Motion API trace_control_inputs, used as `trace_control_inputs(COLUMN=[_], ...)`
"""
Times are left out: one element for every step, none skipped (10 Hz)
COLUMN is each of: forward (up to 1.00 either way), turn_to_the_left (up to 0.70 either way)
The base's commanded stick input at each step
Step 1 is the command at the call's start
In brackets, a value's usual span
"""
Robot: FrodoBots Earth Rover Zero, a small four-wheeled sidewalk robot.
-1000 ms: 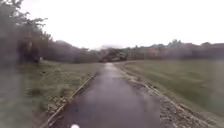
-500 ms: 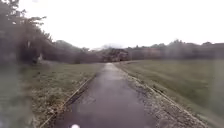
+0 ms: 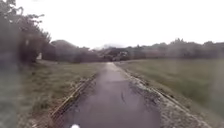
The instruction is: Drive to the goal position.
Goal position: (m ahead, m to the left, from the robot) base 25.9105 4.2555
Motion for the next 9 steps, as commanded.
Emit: trace_control_inputs(forward=[0.7, 0.7, 0.7, 0.7, 0.7, 0.7, 0.7, 0.7, 0.7], turn_to_the_left=[0.0, 0.0, 0.0, 0.0, 0.0, 0.0, 0.0, 0.0, 0.0])
